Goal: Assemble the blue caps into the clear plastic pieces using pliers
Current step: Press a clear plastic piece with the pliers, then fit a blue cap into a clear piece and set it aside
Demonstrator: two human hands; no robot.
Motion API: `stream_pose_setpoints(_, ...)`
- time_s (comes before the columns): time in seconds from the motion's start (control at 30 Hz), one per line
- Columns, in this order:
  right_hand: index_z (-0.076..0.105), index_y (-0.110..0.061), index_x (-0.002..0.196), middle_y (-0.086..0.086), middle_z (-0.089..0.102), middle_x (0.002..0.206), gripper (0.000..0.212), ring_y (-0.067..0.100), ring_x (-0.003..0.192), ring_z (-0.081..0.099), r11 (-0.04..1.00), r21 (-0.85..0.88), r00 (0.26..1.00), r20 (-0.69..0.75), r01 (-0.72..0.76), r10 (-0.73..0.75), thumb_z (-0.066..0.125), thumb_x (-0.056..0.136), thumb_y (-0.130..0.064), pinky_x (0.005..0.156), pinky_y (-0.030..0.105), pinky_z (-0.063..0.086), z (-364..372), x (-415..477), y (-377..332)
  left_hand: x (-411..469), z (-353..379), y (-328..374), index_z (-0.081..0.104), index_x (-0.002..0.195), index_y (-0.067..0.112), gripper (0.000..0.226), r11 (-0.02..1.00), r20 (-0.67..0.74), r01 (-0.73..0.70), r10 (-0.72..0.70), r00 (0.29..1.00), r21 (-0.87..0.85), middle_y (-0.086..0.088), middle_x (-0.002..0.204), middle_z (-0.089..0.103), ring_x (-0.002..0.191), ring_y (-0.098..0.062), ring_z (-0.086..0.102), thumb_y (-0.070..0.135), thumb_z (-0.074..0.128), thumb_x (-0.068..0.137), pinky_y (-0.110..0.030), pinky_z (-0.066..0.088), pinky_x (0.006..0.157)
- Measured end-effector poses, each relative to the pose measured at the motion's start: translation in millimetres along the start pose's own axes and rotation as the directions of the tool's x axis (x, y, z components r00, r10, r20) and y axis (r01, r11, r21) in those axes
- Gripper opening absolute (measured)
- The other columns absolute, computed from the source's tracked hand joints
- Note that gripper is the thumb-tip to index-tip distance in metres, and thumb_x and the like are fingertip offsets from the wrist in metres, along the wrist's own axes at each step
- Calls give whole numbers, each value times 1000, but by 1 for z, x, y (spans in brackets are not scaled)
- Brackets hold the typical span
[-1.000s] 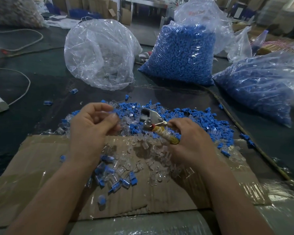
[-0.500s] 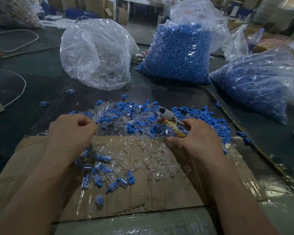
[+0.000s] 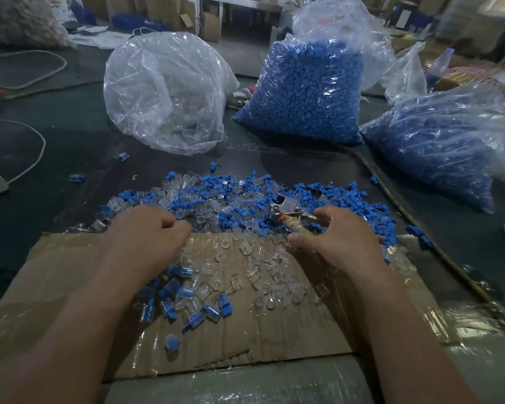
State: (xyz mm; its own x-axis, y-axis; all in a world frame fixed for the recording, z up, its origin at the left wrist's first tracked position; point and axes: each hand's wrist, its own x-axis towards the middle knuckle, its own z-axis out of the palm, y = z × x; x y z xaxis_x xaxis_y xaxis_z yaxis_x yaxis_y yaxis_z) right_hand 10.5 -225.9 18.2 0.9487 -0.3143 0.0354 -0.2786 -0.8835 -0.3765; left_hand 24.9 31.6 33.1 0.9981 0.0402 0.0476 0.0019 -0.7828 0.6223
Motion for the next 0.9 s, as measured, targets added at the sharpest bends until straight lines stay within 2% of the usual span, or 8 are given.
stream_pose_setpoints(0.07,56,-25,115,-7,60,113,63,13,96,53,1000,13,1000,-18,2,-2,69,64,-61,82,33,39,-1,-1,-1,-3,5,4,62,62,20,22,996,-83,-94,94,992,-3,3,60,59,56,-14,52,21,58,83,-28,45,59)
stream_pose_setpoints(0.13,58,-26,110,-7,61,108,54,10,88,50,1000,21,1000,-14,7,-7,69,68,-57,79,31,39,-2,-1,-2,-4,9,6,67,80,21,9,986,-136,-169,166,977,-10,11,75,53,73,-14,52,18,59,83,-30,42,69)
stream_pose_setpoints(0.23,57,-26,112,-7,59,109,53,10,90,49,999,38,1000,16,6,-7,69,70,-55,86,36,42,-3,-1,-3,2,14,3,61,117,17,32,987,-128,-147,155,980,69,-4,114,52,105,-20,48,18,57,85,-36,36,89)
stream_pose_setpoints(0.37,55,-23,117,-4,57,115,54,10,92,47,999,37,999,48,12,-14,66,74,-53,90,37,43,-4,-1,-4,11,15,-5,39,139,24,51,972,-96,-51,75,993,229,-8,145,34,134,-25,29,38,49,91,-45,22,108)
stream_pose_setpoints(0.47,53,-24,121,-3,55,120,55,15,102,52,1000,2,997,74,-1,1,61,77,-54,91,41,44,-5,-1,-5,21,16,-12,25,144,30,61,951,4,18,-20,1000,308,-7,153,20,140,-29,18,54,41,90,-51,19,111)
stream_pose_setpoints(0.57,52,-24,123,-2,55,121,55,17,105,52,1000,-21,997,80,-7,9,59,78,-54,91,42,45,-5,-1,-6,26,19,-14,19,145,34,63,940,67,8,-33,997,342,-6,155,15,141,-30,15,59,34,89,-52,19,112)
stream_pose_setpoints(0.73,52,-23,124,-1,54,121,54,16,105,51,999,-39,998,65,-1,4,59,80,-53,87,35,43,-4,-1,-7,34,29,-11,16,145,34,62,906,124,-70,20,992,416,-4,154,19,140,-30,17,58,32,91,-54,19,111)
stream_pose_setpoints(0.9,51,-21,125,-1,54,121,54,16,107,50,999,-41,998,54,10,-8,58,81,-52,86,34,41,-3,-3,-8,40,29,-3,25,143,36,54,877,201,-166,81,976,451,0,149,29,135,-27,28,43,45,93,-51,24,109)
